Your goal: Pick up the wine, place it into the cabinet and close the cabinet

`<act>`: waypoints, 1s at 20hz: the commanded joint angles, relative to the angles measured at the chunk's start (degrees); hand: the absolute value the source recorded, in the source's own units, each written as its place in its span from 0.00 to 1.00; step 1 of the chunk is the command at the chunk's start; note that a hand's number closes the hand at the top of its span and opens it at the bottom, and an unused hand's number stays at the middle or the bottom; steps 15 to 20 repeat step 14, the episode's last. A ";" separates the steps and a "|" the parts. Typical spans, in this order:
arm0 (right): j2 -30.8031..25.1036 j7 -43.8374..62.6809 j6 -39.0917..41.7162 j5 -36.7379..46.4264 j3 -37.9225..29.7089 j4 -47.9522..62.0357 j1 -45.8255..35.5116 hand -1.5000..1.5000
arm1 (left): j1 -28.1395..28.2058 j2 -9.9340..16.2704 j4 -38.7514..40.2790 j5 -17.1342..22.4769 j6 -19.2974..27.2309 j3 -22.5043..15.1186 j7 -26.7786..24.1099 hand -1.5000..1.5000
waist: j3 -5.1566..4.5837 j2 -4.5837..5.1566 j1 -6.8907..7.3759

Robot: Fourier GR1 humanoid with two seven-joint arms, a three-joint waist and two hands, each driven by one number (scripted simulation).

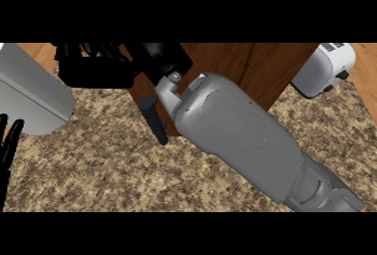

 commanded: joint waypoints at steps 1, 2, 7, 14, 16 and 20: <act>-1.65 -4.54 1.57 0.21 -5.81 10.10 -2.38 1.00 | -3.15 -0.10 -0.49 -0.86 2.29 0.37 2.29 0.00 | 0.19 1.40 -0.17; -0.91 -4.70 1.23 1.24 -3.78 8.12 0.33 1.00 | -1.82 -0.38 0.77 -0.50 0.35 1.27 1.61 0.00 | 0.18 1.14 -0.47; -4.97 -9.33 3.25 2.64 -4.77 11.86 1.51 1.00 | -0.47 -0.02 0.83 -0.27 -1.53 1.95 1.12 0.00 | 0.13 1.46 0.28; -5.18 -12.89 3.64 4.84 -4.06 14.09 1.59 1.00 | -2.92 -1.04 0.25 -0.46 0.27 1.11 2.66 0.00 | 0.12 1.71 0.15; -5.18 -12.89 3.64 4.84 -4.06 14.09 1.59 1.00 | -2.92 -1.04 0.25 -0.46 0.27 1.11 2.66 0.00 | 0.12 1.71 0.15; -5.18 -12.89 3.64 4.84 -4.06 14.09 1.59 1.00 | -2.92 -1.04 0.25 -0.46 0.27 1.11 2.66 0.00 | 0.12 1.71 0.15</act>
